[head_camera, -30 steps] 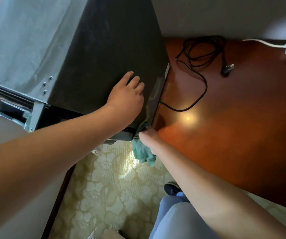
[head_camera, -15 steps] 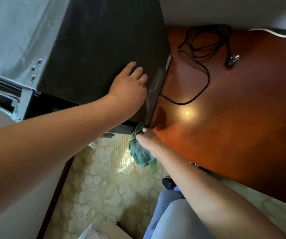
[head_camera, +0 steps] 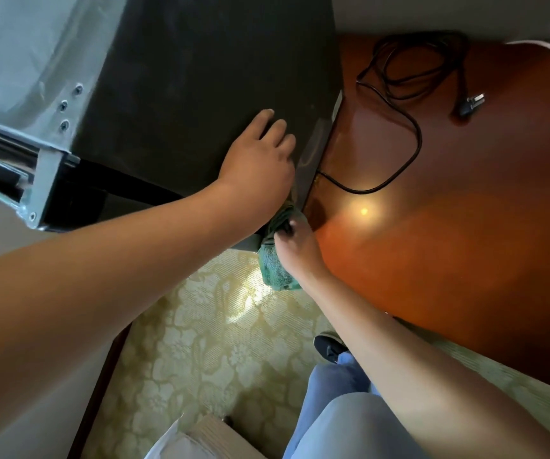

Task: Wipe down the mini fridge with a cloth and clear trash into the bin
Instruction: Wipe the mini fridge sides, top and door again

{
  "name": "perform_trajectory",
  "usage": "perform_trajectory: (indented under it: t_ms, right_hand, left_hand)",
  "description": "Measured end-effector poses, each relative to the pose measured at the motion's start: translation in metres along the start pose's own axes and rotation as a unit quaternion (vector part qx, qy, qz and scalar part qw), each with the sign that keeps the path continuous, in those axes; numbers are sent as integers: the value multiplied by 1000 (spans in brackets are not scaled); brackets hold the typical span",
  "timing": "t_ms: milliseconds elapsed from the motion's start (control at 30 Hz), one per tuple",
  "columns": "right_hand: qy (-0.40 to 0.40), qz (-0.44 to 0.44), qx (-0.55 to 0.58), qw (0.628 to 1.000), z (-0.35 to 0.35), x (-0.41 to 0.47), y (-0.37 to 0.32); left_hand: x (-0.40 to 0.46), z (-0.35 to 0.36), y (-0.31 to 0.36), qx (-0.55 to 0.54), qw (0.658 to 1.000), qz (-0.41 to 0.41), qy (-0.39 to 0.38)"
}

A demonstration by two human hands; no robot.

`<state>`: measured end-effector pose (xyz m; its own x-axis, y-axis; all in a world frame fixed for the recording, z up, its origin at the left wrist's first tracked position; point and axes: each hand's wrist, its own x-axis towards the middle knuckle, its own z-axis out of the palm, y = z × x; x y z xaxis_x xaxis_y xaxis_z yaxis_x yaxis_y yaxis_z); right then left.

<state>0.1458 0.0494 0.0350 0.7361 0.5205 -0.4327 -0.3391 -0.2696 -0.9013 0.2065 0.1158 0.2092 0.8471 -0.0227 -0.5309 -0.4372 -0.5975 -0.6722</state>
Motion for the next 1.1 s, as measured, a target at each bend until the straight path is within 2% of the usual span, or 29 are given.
perform_trajectory:
  t_ms: [67,167,233,400,467,567,633,833,900,967,1000,1100]
  right_hand:
    - [-21,68,-19,997,0,3,10]
    - [-72,191,10,979,-5,5,17]
    - [-74,189,37,978,-8,9,12]
    - [-2,96,104,990,-16,23,-4]
    - [0,125,80,989,-17,27,1]
    - [-67,219,12,973,-15,23,11]
    - [-82,227,43,970,-16,23,11]
    - [-4,114,119,986,-28,45,-4]
    - [-15,156,87,984,-28,47,2]
    - [-58,223,39,972,-28,42,6]
    - [-70,228,32,971,-29,40,5]
    - [-42,139,73,987,-31,42,-9]
  left_hand:
    - [3,1,5,-4,1000,2,-4]
    - [5,1,9,-10,1000,5,-20]
    - [5,1,8,-14,1000,4,-21]
    - [8,3,5,-14,1000,0,-21]
    - [11,3,6,-14,1000,3,-20]
    - [14,3,7,-17,999,7,-28]
    - [16,3,7,-19,999,5,-30]
    - [21,2,6,-20,999,3,-25]
    - [22,2,6,-16,999,8,-27]
    - [23,1,6,-14,1000,8,-24]
    - [23,0,5,-10,1000,6,-23]
    - [23,0,2,12,1000,2,-23]
